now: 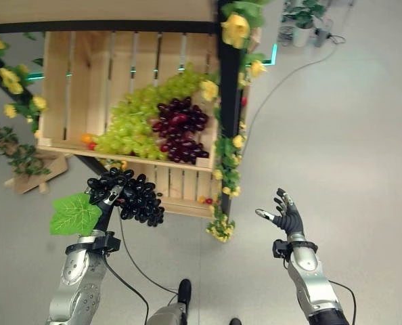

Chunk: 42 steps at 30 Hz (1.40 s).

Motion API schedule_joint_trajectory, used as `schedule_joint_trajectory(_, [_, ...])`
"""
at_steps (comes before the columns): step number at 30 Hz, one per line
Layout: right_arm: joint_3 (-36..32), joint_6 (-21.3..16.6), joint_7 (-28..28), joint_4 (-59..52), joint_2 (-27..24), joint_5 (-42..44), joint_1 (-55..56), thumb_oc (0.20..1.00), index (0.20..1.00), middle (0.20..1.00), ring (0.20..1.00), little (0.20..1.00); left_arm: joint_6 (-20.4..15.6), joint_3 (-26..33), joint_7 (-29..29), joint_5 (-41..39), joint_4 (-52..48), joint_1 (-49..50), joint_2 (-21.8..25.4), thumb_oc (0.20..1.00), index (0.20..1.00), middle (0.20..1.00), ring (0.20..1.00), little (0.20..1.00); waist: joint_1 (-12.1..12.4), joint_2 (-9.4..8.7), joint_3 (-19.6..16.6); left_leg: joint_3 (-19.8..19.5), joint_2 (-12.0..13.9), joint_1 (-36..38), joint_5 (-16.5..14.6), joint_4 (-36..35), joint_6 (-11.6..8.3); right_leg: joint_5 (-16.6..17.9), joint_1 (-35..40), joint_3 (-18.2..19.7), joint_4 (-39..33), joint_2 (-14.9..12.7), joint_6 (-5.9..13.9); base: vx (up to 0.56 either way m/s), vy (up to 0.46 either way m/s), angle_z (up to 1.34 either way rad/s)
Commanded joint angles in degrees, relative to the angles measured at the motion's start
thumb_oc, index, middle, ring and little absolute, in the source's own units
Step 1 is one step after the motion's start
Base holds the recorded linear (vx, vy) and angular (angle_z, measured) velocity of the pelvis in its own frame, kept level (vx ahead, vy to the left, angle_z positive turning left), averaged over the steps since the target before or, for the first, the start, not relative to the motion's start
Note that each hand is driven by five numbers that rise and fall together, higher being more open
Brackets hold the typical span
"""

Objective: Pick up the fruits from the basket on one side to the basket on the other side

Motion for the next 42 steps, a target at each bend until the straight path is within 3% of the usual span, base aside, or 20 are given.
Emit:
schedule_joint_trajectory(1, [-0.61,-2.14,0.31,-0.46,0.16,1.29,-2.88,1.000,1.000,1.000,1.000,1.000,-4.21,3.38,-0.90,-1.09,-7.74,-0.95,1.65,0.200,0.200,0.200,0.200,0.200,0.91,-3.67,-1.94,1.61,1.49,3.82,-13.35,5.35,-5.34,2.69,3.44,-0.39,-9.05,-4.51,1.73,0.02,0.008,0.41])
schedule_joint_trajectory(11, [0.99,-1.38,1.16,2.49,0.41,0.96,-4.09,1.000,1.000,1.000,1.000,1.000,-5.73,6.37,-1.21,-5.32,-12.41,-2.31,2.34,0.200,0.200,0.200,0.200,0.200,1.25,-4.29,-2.96,1.70,1.00,4.36,-14.73,5.91,-4.77,2.74,4.48,-0.99,-9.57,-5.35,2.29,0.01,0.001,0.06])
schedule_joint_trajectory(19, [3.19,-0.12,3.42,5.67,0.11,1.25,-5.39,1.000,1.000,1.000,1.000,1.000,-6.90,8.42,-2.95,-9.21,-13.86,-6.17,7.67,0.200,0.200,0.200,0.200,0.200,1.39,-3.74,-3.80,1.83,0.71,4.39,-15.51,6.70,-4.76,2.47,4.76,-1.45,-9.37,-5.80,2.48,0.00,0.000,0.00])
schedule_joint_trajectory(28, [4.68,0.46,4.56,7.82,-0.40,0.78,-6.57,1.000,1.000,1.000,1.000,1.000,-7.58,7.70,-3.27,-11.93,-13.95,-9.64,10.38,0.200,0.200,0.200,0.200,0.200,1.25,-3.05,-4.24,1.81,0.47,3.89,-16.47,8.51,-4.72,1.69,5.09,-1.85,-8.48,-6.27,2.49,0.00,0.000,0.00])
schedule_joint_trajectory(34, [6.64,0.88,5.57,9.82,-0.60,0.78,-7.61,1.000,1.000,1.000,1.000,1.000,-7.76,4.34,-2.90,-14.57,-11.33,-17.12,15.50,0.200,0.200,0.200,0.200,0.200,0.63,-2.45,-4.44,1.80,0.38,4.17,-16.67,8.71,-4.82,1.30,5.59,-2.33,-8.13,-6.54,2.70,0.01,-0.004,0.03])
schedule_joint_trajectory(39, [9.14,1.48,6.36,11.90,-0.47,1.29,-8.36,1.000,1.000,1.000,1.000,1.000,-9.08,1.12,-1.50,-19.92,-6.01,-26.86,24.32,0.200,0.200,0.200,0.200,0.200,-0.32,-1.68,-4.86,1.92,0.46,4.69,-16.41,8.09,-5.12,1.36,5.85,-2.82,-8.32,-6.68,3.26,0.01,-0.006,0.02])
schedule_joint_trajectory(42, [9.79,1.56,6.48,12.56,-0.46,1.42,-8.40,1.000,1.000,1.000,1.000,1.000,-9.74,0.70,-0.39,-20.97,-3.90,-29.54,26.77,0.200,0.200,0.200,0.200,0.200,-0.59,-1.41,-5.00,2.01,0.47,4.83,-16.33,7.96,-5.20,1.37,5.94,-2.86,-8.42,-6.77,3.46,0.00,0.000,0.00])
